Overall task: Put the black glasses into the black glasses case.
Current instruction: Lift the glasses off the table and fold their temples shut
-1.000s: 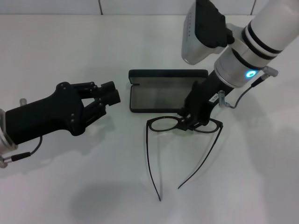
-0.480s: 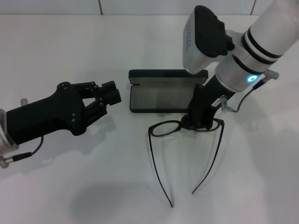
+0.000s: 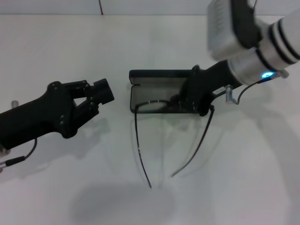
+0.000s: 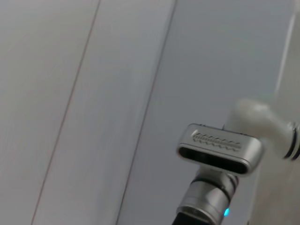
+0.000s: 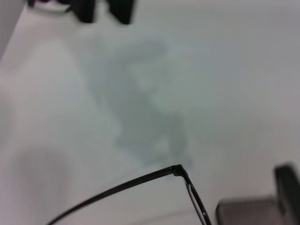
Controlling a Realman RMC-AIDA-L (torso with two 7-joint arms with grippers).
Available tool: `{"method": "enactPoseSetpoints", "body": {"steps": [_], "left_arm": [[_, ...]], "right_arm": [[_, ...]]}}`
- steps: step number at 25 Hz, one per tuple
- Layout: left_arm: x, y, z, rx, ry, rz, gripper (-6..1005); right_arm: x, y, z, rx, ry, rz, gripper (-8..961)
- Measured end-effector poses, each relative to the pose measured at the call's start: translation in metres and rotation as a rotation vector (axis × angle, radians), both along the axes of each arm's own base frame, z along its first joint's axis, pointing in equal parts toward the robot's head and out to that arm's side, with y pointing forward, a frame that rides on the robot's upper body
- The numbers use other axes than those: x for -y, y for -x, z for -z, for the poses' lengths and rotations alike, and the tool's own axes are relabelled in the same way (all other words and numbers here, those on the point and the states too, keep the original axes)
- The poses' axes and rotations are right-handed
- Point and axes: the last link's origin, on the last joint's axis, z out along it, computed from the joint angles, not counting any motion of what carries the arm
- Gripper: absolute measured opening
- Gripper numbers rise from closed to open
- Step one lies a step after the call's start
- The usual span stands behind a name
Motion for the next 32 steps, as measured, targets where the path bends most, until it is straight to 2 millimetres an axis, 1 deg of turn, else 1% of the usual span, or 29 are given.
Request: {"method": "enactPoseSetpoints", "body": {"steps": [1, 2, 3, 4, 7, 11, 14, 19, 21, 27, 32], "left_arm": [[0.002, -0.001, -0.001, 0.011, -0.008, 0.012, 192], [0.005, -0.004, -0.002, 0.016, -0.016, 0.047, 192], [0.008, -0.007, -0.002, 0.019, -0.026, 0.092, 192], [0.01, -0.01, -0.001, 0.025, -0.03, 0.132, 191], [0.009, -0.018, 0.005, 0.085, -0.037, 0.18, 191], [0.005, -0.028, 0.012, 0.167, -0.029, 0.21, 114], [0.003, -0.037, 0.016, 0.201, -0.008, 0.263, 65], [0.002, -0.048, 0.023, 0.213, 0.036, 0.32, 18], [0.002, -0.052, 0.025, 0.22, 0.05, 0.338, 18], [-0.002, -0.059, 0.031, 0.235, 0.068, 0.359, 18], [-0.006, -0.063, 0.037, 0.239, 0.07, 0.365, 18]], "right_arm": [[0.0, 0.0, -0.009, -0.072, -0.011, 0.014, 77], [0.0, 0.0, -0.009, -0.072, -0.011, 0.014, 76], [0.0, -0.004, -0.022, -0.173, -0.023, 0.046, 74], [0.0, -0.005, -0.027, -0.212, -0.027, 0.061, 73], [0.003, -0.011, -0.045, -0.368, -0.029, 0.111, 69], [0.016, -0.021, -0.055, -0.551, -0.011, 0.106, 69], [0.025, -0.028, -0.058, -0.629, 0.002, 0.104, 69], [0.028, -0.031, -0.058, -0.688, 0.03, 0.121, 69], [0.028, -0.03, -0.058, -0.691, 0.031, 0.119, 69], [0.03, -0.022, -0.053, -0.71, 0.06, 0.093, 70], [0.03, -0.012, -0.044, -0.765, 0.144, 0.092, 70]]}}
